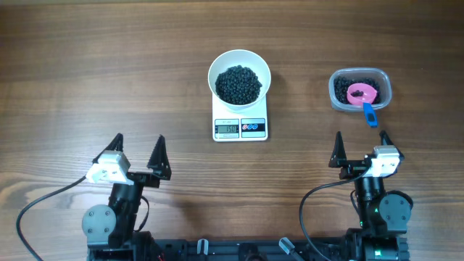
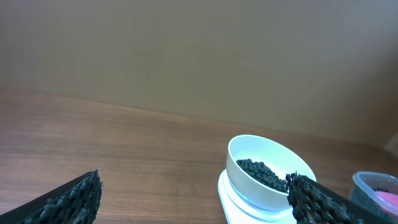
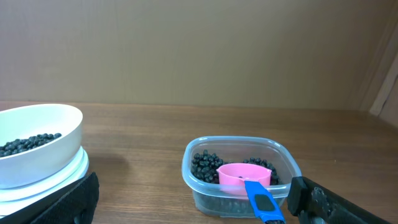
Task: Scoop item into bowl and weigh 150g on scale
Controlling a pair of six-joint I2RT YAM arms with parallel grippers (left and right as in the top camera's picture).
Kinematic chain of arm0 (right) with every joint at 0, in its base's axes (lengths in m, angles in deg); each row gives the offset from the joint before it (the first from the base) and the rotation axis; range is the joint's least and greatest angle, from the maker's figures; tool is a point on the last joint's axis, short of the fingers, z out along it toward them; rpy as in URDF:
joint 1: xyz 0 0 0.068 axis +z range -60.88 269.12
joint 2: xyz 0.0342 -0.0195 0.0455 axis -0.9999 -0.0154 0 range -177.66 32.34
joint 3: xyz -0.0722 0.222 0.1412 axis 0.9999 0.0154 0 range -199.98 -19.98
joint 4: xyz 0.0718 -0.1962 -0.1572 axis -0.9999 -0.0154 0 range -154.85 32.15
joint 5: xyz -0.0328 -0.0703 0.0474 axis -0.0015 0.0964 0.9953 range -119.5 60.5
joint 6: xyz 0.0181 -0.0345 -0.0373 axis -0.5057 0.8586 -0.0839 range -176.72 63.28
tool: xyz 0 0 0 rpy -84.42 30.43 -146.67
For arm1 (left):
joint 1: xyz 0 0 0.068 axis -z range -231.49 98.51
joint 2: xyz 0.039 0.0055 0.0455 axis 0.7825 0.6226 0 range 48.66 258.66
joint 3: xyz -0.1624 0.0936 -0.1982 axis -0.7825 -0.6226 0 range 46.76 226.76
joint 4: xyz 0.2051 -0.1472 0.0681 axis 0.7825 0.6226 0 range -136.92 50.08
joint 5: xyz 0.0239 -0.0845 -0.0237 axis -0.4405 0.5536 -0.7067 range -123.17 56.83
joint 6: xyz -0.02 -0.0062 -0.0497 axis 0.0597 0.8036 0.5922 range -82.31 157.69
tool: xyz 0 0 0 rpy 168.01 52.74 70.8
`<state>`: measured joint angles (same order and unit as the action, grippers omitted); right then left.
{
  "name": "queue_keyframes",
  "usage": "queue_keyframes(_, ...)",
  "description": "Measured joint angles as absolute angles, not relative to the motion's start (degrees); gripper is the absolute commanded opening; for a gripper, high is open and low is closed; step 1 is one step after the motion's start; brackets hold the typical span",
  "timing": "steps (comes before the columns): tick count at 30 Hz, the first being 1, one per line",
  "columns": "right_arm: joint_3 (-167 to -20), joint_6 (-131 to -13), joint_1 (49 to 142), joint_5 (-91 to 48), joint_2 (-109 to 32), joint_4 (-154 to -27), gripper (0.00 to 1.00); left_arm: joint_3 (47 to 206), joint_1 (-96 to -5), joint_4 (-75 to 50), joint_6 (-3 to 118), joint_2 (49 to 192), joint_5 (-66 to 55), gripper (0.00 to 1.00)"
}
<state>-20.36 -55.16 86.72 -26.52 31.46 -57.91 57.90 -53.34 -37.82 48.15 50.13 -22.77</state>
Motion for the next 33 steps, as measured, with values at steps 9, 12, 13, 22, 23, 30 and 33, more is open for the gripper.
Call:
queue_keyframes(9,-20.4,-55.2,86.7,-26.5,31.5,-57.9,1.0,55.1,-53.1,-41.4,48.2,50.0,-22.8,1.0)
queue_keyframes(12,-20.4,-55.2,86.7,-26.5,31.5,-57.9,1.0,54.7,-53.1,-41.6,48.3,49.6,-22.8,1.0)
queue_keyframes(13,-20.4,-55.2,86.7,-26.5,31.5,-57.9,1.0,54.7,-53.1,-41.6,48.3,49.6,-22.8,1.0)
queue_keyframes(22,-20.4,-55.2,86.7,-26.5,31.5,-57.9,1.0,52.6,-53.1,-45.9,48.3,49.5,-22.8,1.0)
queue_keyframes(23,-20.4,-55.2,86.7,-26.5,31.5,-57.9,1.0,52.0,-53.1,-46.9,48.4,49.5,-22.8,1.0)
queue_keyframes(30,-20.4,-55.2,86.7,-26.5,31.5,-57.9,1.0,47.5,-53.1,-51.3,48.3,49.5,-22.8,1.0)
queue_keyframes(33,-20.4,-55.2,86.7,-26.5,31.5,-57.9,1.0,47.4,-53.1,-51.0,48.3,49.5,-22.8,1.0)
